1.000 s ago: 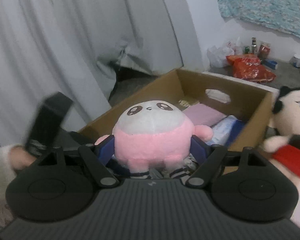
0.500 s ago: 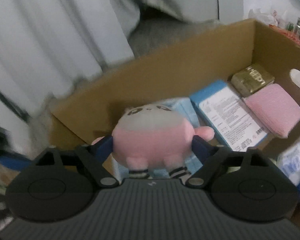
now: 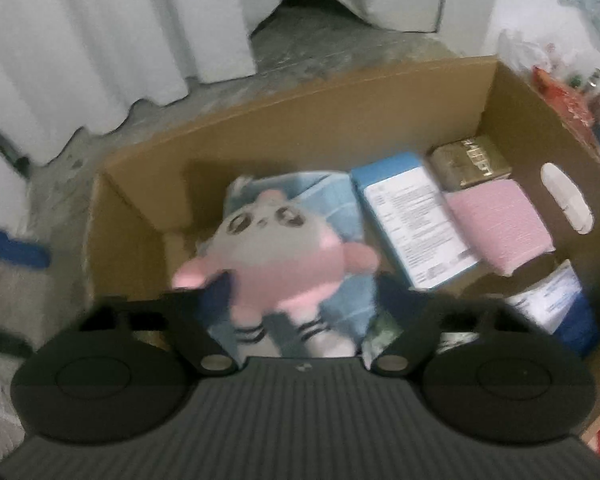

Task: Organize soft objects

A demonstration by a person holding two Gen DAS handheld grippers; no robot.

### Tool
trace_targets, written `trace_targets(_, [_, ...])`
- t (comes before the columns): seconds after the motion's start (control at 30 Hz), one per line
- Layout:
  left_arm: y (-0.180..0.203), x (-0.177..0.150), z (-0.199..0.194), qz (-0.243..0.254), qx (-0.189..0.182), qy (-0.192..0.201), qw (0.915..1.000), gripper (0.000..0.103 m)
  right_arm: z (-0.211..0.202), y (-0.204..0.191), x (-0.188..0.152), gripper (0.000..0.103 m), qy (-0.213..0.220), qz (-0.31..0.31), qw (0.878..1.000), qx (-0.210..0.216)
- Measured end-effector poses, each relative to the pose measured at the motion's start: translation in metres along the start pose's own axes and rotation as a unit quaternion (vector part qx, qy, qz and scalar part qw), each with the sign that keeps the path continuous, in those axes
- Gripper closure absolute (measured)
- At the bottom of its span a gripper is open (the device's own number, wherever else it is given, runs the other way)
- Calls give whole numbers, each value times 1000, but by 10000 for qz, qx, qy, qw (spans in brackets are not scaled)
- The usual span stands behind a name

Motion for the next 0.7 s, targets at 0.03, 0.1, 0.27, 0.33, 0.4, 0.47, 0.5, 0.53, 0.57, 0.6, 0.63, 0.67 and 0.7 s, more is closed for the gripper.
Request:
trace_targets(0.03, [1, -1, 2, 12, 36, -28, 10000, 60, 6, 2, 1, 57, -126, 103, 9998, 133])
trace_targets(0.1, [3, -4, 3, -13, 106, -57, 9999, 61, 18, 4, -1, 58, -349, 228, 9981, 448])
trace_targets(0.27, [13, -9, 1, -71, 148, 85, 9998, 60, 11, -6, -22, 57, -140, 26, 9997, 185])
trace_targets(0.33, [19, -9, -1, -17, 378, 231, 9990, 58, -6, -8, -28, 55, 134, 48, 9999, -46])
trace_targets(0.4, [27, -9, -4, -50, 746, 471, 9961, 51, -25, -9, -33, 47, 408, 76, 9991, -127])
trace_targets(0.47, [35, -8, -5, -85, 1125, 659, 9914, 41, -53, -8, -43, 43, 785, 131, 9967, -125])
trace_targets(0.5, [41, -9, -5, -107, 1313, 792, 9881, 39, -69, -7, -50, 43, 1001, 151, 9948, -121])
trace_targets(0.53, [44, -10, -5, -132, 1447, 879, 9855, 37, -83, -6, -55, 42, 1205, 174, 9925, -125])
trace_targets(0.57, [48, -11, -4, -172, 1563, 958, 9829, 36, -100, -4, -65, 42, 1512, 177, 9882, -146])
trace_targets(0.6, [52, -11, -2, -184, 1687, 1042, 9800, 35, -117, -3, -74, 42, 1813, 186, 9831, -196])
trace_targets(0.63, [56, -11, 0, -188, 1794, 1090, 9775, 35, -130, -2, -84, 39, 2087, 204, 9775, -225])
trace_targets(0.67, [60, -11, 5, -184, 1926, 1128, 9746, 34, -147, -1, -97, 37, 2429, 244, 9694, -244])
trace_targets(0.7, [65, -11, 8, -156, 2033, 1153, 9722, 33, -159, -1, -108, 37, 2707, 316, 9617, -291])
Point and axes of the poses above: each gripper's, at about its wrist camera, not at the fingertips, and z roughly the way its jaws point, y to its right, x to its top, the point moved 2 cm from there along z, roughly the way its jaws point, and after that the axes turned 8 degrees about z, right-handed, at the moved point
